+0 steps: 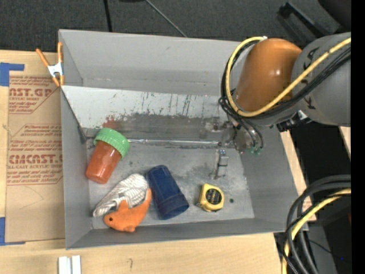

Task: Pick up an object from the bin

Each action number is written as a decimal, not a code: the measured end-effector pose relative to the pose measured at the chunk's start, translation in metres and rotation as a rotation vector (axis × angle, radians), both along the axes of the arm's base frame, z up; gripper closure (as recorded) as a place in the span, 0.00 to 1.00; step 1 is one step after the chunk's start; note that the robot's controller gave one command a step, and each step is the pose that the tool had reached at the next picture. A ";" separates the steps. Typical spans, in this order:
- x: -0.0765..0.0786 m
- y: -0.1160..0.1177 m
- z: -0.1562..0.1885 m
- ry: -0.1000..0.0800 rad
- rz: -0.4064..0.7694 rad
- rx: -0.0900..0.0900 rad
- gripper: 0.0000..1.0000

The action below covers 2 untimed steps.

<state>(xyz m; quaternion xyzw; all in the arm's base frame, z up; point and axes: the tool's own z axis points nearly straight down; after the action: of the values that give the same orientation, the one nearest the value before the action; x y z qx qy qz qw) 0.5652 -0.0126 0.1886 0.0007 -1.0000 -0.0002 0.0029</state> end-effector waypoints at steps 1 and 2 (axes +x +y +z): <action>0.002 0.000 0.005 -0.008 0.000 0.000 0.00; -0.032 -0.009 -0.051 -0.013 0.029 -0.001 0.00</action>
Offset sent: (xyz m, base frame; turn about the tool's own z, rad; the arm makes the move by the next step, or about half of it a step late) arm -0.0731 -0.0191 -0.1186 -0.0611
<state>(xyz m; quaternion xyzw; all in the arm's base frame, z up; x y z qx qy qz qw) 0.5331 -0.0212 0.1374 0.0151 -0.9999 0.0001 -0.0033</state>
